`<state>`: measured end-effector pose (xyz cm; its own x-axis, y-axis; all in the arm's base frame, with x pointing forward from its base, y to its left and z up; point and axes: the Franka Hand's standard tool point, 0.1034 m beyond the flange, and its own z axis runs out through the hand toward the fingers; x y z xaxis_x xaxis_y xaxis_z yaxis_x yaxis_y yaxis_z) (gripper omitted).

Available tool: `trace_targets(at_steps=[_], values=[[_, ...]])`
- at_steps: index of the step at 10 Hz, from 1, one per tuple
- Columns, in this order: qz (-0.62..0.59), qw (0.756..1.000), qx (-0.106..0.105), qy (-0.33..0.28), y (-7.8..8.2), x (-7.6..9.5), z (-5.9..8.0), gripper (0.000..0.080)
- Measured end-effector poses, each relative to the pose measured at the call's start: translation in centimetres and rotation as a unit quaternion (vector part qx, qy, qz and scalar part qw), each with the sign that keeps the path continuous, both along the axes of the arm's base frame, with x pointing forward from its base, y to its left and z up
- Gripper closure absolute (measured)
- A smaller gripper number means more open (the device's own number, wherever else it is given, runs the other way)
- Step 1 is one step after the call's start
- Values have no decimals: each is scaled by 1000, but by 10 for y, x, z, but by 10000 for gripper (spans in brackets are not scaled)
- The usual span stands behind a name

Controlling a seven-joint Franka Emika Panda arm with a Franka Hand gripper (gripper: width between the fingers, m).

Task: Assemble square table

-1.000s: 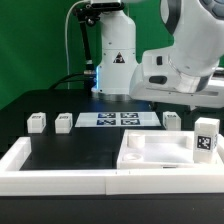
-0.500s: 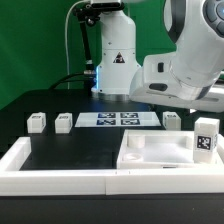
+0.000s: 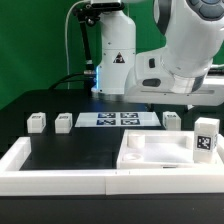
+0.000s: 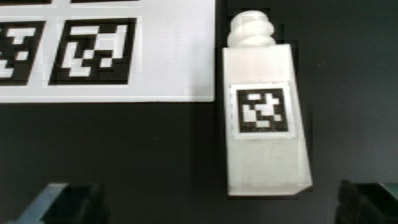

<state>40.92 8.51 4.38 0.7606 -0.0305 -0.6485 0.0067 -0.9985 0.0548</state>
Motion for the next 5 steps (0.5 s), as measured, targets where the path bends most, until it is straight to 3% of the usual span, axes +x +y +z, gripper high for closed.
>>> trace_targets(at_steps=[5], values=[[1,1000,2,0,-1,-1,-1,151]])
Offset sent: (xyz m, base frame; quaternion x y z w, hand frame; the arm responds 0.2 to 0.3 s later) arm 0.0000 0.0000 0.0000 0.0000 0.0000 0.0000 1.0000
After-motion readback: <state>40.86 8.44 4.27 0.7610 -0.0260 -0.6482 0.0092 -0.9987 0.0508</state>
